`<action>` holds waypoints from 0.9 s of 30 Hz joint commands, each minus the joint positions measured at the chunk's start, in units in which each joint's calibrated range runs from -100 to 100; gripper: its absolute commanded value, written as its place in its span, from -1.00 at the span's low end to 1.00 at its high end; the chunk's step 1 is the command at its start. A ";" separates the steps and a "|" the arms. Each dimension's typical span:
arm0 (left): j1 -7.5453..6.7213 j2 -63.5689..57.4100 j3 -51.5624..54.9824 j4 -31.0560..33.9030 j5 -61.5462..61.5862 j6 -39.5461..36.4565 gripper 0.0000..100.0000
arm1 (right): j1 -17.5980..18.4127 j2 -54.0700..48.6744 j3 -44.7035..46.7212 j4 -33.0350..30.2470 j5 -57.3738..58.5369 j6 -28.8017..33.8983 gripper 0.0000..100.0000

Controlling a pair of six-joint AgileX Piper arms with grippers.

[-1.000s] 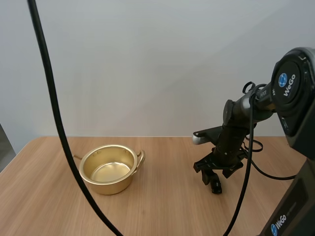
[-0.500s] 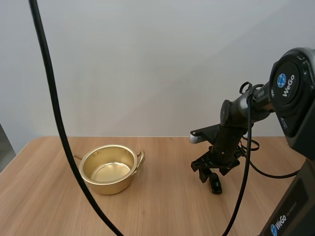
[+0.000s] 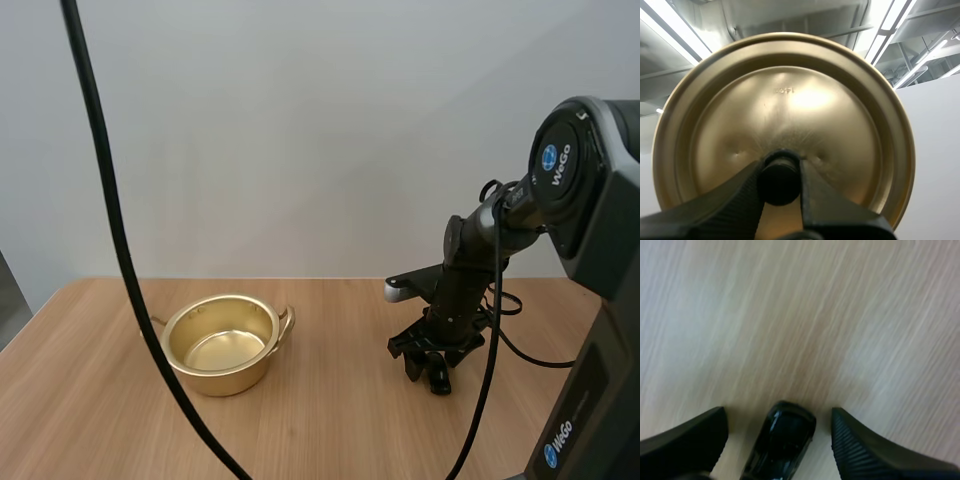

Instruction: Open the pot, put the car inside, and close it

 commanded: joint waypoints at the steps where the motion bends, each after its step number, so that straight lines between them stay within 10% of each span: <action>1: -0.01 0.00 -0.04 -0.02 0.01 -0.01 -1.00 | 0.02 0.07 0.06 -0.04 -0.78 0.07 0.64; 7: -0.01 0.12 -0.04 -0.02 0.01 -0.01 -1.00 | 0.02 0.07 0.06 -0.27 -2.26 0.07 -1.00; 27: -0.01 0.11 -0.04 -0.02 -0.16 0.83 -1.00 | 0.02 -16.91 -10.35 0.85 -1.08 -0.25 -1.00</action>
